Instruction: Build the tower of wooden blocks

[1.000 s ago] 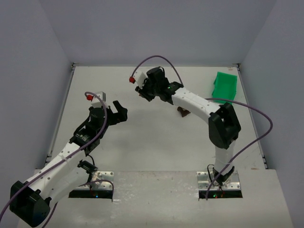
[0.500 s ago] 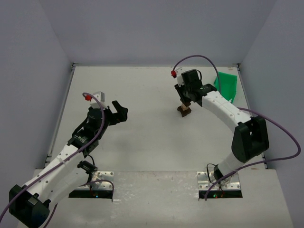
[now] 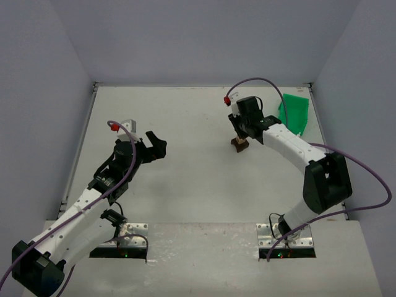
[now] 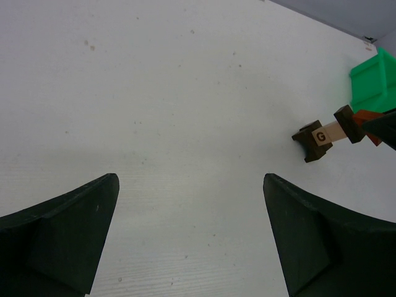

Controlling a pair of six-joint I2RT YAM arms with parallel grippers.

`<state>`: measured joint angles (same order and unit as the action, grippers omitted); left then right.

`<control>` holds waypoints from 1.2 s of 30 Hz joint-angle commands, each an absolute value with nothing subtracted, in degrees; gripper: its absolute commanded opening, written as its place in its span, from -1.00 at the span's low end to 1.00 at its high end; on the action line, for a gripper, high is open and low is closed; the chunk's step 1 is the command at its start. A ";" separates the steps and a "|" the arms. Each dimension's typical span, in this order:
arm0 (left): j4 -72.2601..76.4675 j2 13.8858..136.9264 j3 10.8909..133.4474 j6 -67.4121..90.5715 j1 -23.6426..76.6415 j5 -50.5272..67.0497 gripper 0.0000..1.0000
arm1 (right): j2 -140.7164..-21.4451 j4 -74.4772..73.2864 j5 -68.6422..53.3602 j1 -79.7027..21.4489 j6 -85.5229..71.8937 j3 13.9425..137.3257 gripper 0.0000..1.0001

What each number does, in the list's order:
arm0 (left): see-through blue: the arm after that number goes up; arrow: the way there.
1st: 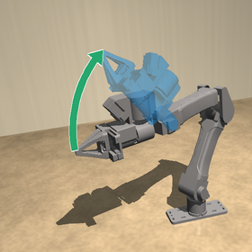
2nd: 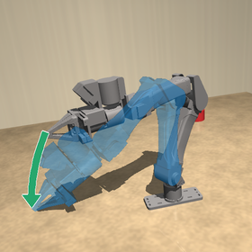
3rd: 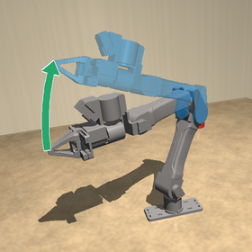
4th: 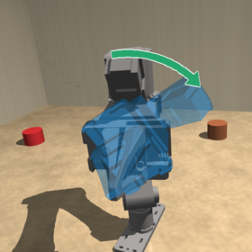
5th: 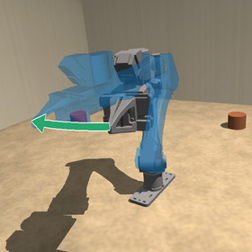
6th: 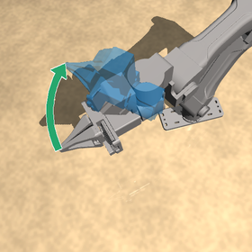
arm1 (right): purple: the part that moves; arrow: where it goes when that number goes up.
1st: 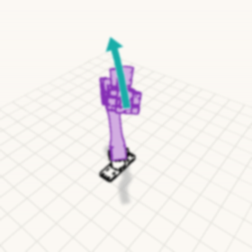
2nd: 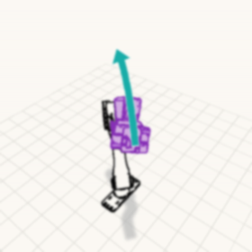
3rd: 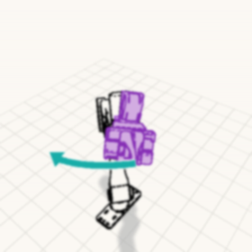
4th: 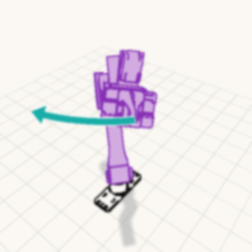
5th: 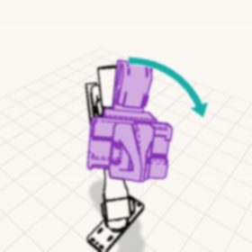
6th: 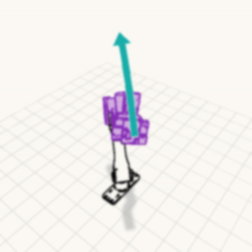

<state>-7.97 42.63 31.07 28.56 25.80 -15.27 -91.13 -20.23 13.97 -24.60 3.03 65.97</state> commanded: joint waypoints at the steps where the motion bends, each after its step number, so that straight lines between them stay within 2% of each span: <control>1: -6.06 41.71 31.64 28.65 25.49 -14.63 1.00 | -89.86 -14.24 13.85 -24.56 3.48 65.44 -0.34; 36: -6.07 40.96 31.47 28.48 25.58 -14.25 1.00 | -91.15 -8.16 12.67 -23.99 5.98 61.87 -0.25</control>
<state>-7.97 42.00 31.07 28.56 25.80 -14.89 -91.16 -11.55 13.01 -24.45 5.80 62.15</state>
